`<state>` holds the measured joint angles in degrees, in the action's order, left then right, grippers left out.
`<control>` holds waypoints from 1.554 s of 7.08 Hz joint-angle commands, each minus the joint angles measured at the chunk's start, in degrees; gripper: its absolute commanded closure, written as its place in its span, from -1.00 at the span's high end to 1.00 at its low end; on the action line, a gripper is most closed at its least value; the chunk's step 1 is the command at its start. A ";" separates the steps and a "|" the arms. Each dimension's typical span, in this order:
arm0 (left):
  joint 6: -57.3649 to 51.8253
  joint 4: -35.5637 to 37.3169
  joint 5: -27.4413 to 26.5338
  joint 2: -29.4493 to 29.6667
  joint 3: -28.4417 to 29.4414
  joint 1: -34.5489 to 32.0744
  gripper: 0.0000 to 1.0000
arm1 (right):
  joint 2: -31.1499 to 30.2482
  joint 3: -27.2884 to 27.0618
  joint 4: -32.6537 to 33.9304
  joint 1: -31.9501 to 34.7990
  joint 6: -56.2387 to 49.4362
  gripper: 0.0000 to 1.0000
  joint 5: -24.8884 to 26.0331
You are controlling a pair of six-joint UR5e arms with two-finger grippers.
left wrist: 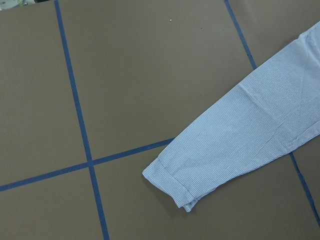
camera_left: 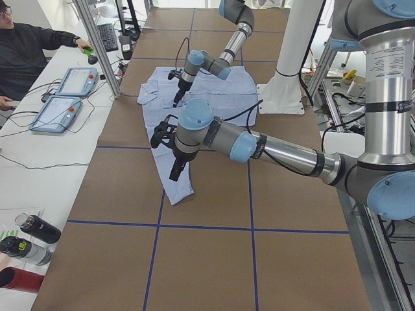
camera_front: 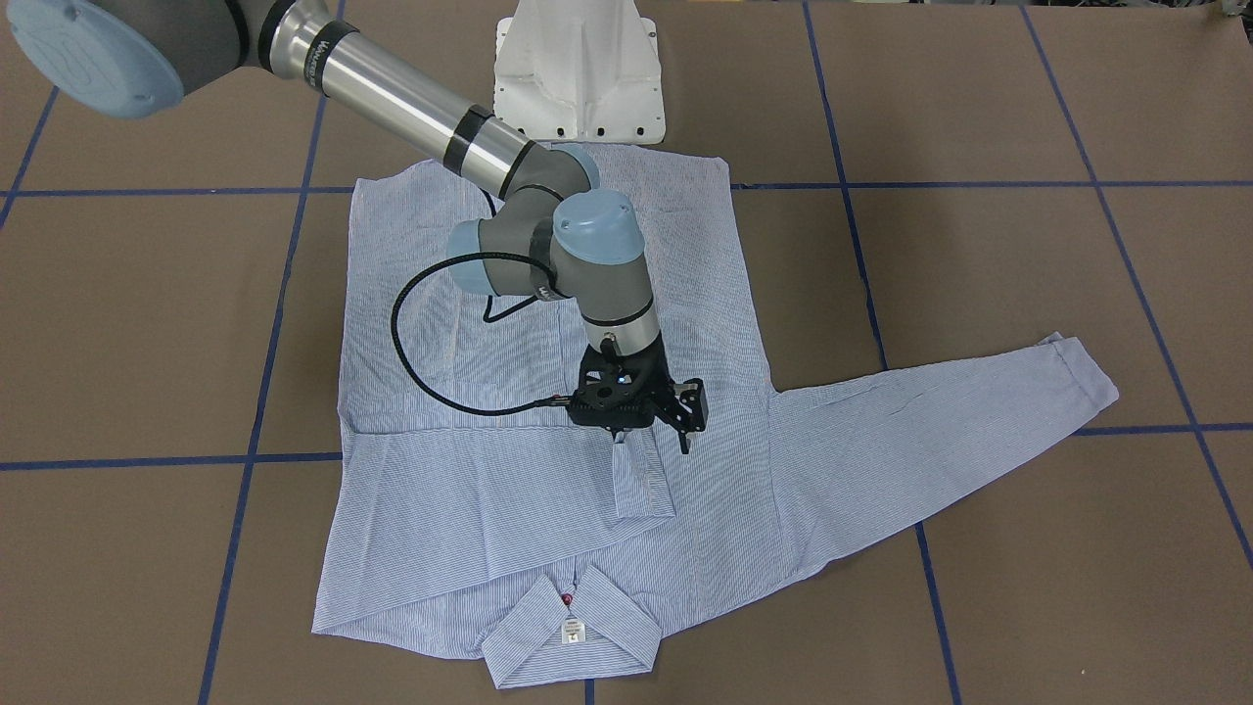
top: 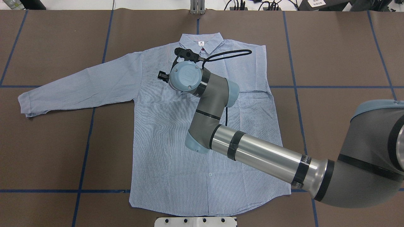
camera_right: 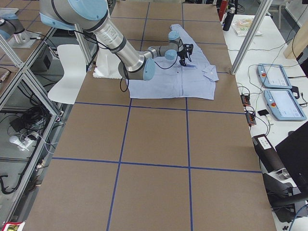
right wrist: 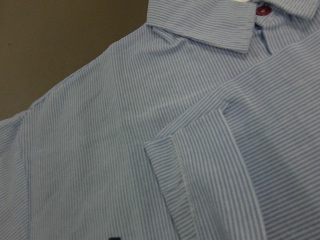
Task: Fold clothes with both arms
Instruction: 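Lay the sleeve on the chest, release, and raise the right gripper away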
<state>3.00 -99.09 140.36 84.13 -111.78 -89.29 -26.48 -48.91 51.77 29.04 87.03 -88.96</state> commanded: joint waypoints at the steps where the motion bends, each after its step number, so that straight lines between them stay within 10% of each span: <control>1: -0.19 -0.14 0.00 -0.80 -0.19 -0.01 1.00 | 8.33 7.13 0.00 -1.44 0.16 0.52 2.38; 5: 0.42 -0.05 -0.35 0.33 0.85 0.34 1.00 | 13.12 9.02 3.92 -1.11 -4.28 0.99 1.09; 7: 0.42 -9.30 -0.43 2.97 10.57 0.34 1.00 | 11.89 -5.07 29.49 8.00 -15.06 0.99 -12.67; 11: 17.45 -39.57 -8.42 3.15 23.62 11.90 1.00 | -14.14 -29.87 34.98 26.64 -40.98 0.99 -30.46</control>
<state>15.81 -132.88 134.34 87.30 -90.10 -82.60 -31.44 -71.07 86.30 50.03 55.13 -115.42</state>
